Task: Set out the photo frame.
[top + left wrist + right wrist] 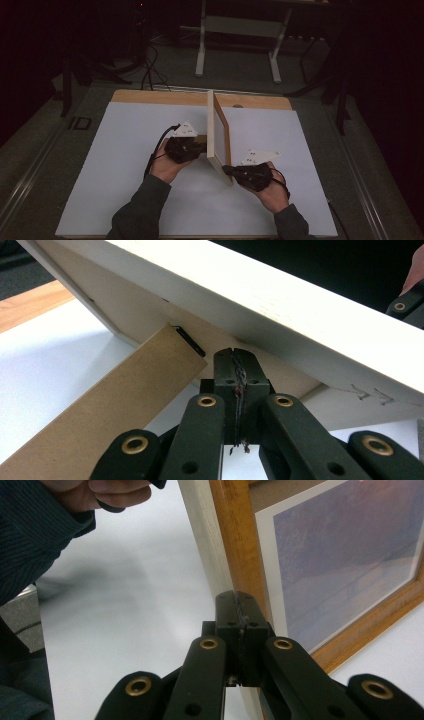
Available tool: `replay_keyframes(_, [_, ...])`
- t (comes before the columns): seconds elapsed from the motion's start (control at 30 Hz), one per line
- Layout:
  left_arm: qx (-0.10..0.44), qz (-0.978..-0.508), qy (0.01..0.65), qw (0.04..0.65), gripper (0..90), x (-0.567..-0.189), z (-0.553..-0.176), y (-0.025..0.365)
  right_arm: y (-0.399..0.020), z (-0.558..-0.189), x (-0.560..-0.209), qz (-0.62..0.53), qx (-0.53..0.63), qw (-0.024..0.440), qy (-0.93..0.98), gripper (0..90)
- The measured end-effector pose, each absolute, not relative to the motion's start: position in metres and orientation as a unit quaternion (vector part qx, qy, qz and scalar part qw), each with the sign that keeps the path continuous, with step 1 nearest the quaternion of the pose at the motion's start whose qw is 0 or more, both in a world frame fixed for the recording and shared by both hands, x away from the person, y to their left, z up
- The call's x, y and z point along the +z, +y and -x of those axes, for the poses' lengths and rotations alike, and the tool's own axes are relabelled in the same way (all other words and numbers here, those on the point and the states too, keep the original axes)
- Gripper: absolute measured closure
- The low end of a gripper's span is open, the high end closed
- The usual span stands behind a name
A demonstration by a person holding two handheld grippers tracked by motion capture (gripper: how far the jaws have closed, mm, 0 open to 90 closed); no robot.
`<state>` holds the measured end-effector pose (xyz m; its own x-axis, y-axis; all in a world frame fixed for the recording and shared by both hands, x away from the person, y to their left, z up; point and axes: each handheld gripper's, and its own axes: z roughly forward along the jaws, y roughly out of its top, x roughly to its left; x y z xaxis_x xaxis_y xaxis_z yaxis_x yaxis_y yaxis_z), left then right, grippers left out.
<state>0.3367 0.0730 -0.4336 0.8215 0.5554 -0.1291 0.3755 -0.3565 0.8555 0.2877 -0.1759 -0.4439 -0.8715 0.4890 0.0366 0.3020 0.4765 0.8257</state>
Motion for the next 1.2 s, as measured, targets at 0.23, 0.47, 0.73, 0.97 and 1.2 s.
replay_keyframes(0.23, [0.098, -0.82, 0.29, 0.485, 90.0, -0.435, -0.34, 0.071, -0.174, -0.288, -0.444, -0.232, 0.457, 0.102, 0.852, 90.0])
replay_keyframes(0.47, [0.1, -0.817, 0.296, 0.485, 90.0, -0.435, -0.346, 0.074, -0.164, -0.289, -0.445, -0.233, 0.461, 0.107, 0.85, 90.0])
replay_keyframes(0.73, [0.081, -0.807, 0.301, 0.502, 90.0, -0.438, -0.357, 0.077, -0.153, -0.291, -0.448, -0.222, 0.459, 0.102, 0.854, 90.0])
replay_keyframes(0.97, [0.07, -0.8, 0.309, 0.509, 90.0, -0.44, -0.362, 0.078, -0.132, -0.292, -0.455, -0.209, 0.443, 0.117, 0.864, 90.0])
replay_keyframes(1.2, [0.071, -0.8, 0.32, 0.502, 88.2, -0.439, -0.362, 0.079, -0.133, -0.295, -0.457, -0.208, 0.449, 0.108, 0.862, 90.0])
